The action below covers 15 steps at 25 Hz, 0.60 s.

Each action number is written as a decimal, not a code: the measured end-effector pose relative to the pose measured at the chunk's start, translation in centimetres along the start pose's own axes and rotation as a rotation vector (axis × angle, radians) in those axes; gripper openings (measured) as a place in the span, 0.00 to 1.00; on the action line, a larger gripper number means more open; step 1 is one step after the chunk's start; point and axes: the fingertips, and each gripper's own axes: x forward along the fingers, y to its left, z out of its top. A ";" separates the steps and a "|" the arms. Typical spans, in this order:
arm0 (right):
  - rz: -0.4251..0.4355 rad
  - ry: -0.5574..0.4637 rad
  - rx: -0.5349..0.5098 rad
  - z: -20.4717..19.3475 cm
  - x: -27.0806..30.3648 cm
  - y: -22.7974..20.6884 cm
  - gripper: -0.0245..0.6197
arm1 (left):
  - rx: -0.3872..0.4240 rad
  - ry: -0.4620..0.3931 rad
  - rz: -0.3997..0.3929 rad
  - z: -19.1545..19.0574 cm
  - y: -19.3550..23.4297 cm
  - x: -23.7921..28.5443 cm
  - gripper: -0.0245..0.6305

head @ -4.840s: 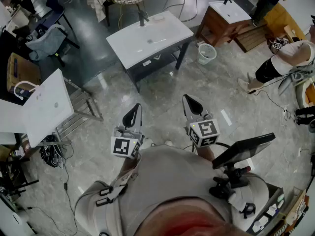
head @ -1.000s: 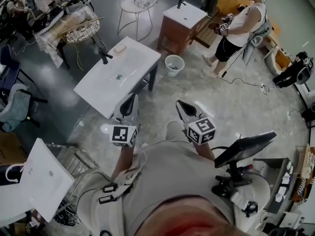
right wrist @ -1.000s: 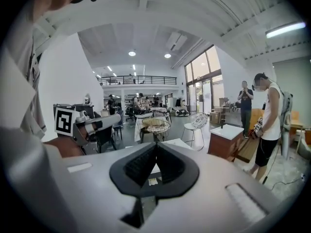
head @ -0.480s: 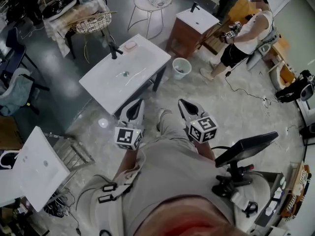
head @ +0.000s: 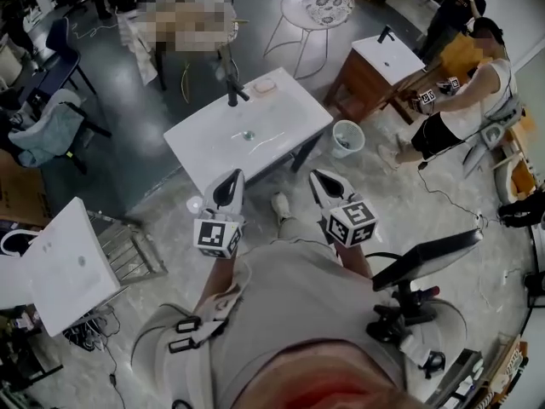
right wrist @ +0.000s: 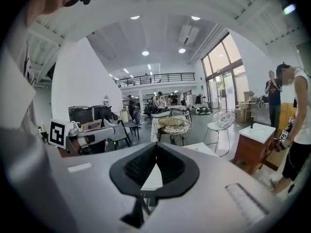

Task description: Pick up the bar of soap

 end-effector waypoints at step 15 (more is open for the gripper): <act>0.242 0.028 -0.006 3.7 14.4 -8.2 0.04 | 0.027 0.005 0.180 0.1 5.8 12.0 0.04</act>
